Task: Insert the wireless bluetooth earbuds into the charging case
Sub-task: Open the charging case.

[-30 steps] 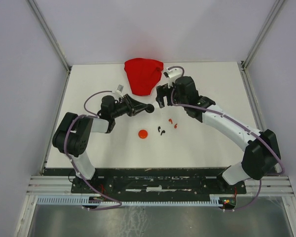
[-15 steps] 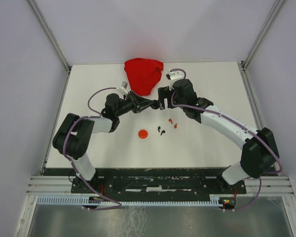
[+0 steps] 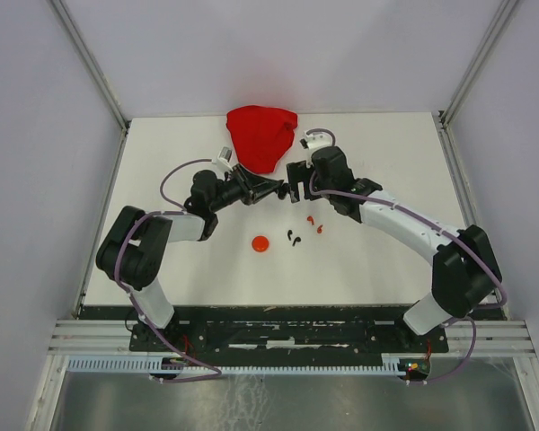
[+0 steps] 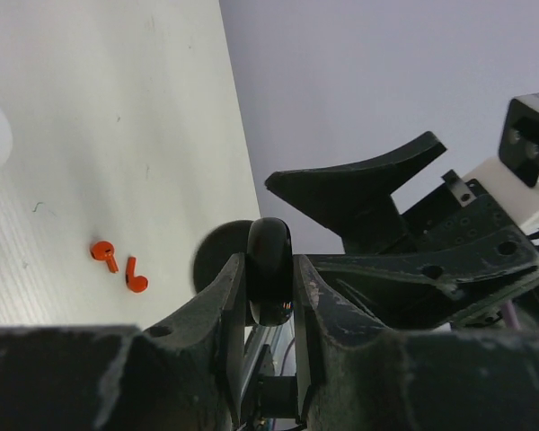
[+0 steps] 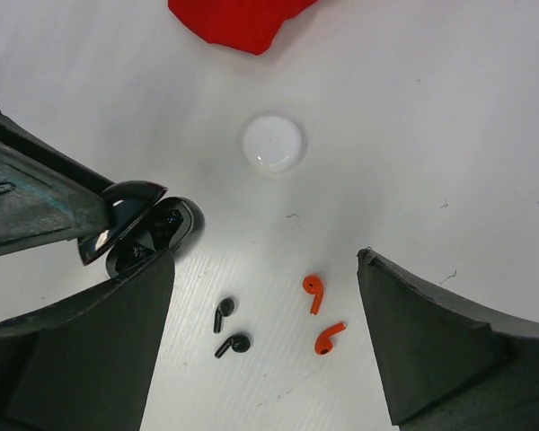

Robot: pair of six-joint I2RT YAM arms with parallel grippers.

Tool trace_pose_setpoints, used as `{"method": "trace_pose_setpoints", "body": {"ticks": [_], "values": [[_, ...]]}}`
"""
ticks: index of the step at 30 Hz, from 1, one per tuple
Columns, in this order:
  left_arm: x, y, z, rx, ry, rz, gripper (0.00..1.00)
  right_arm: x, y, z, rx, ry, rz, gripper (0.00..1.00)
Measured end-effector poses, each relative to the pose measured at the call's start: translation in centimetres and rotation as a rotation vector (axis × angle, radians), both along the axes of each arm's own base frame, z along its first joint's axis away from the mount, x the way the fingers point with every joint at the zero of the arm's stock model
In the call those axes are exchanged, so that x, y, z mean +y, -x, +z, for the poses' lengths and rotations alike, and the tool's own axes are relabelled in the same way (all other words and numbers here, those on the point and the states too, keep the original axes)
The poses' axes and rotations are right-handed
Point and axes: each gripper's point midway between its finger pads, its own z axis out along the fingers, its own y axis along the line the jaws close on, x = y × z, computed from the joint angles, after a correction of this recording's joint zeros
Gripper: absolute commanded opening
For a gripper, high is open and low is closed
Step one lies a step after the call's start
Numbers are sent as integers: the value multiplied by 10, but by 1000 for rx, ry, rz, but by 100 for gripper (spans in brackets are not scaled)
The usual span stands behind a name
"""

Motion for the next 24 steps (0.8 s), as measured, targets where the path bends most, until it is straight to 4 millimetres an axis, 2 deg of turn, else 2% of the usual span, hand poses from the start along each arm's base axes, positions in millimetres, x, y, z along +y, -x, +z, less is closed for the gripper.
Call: {"method": "trace_pose_setpoints", "body": {"ticks": [7,15,20,24], "values": [[1,-2,5,-2,19,7,3,-2,-1,-19,35,24,-10,91],[5,-4,10,-10,44,19,3,-2,-2,-22,40,29,-11,90],[35,-14,2,44,83,103,3,-4,2,-28,62,45,-5,85],[67,-25,-1,73,124,190,3,-7,11,-48,135,94,9,76]]}}
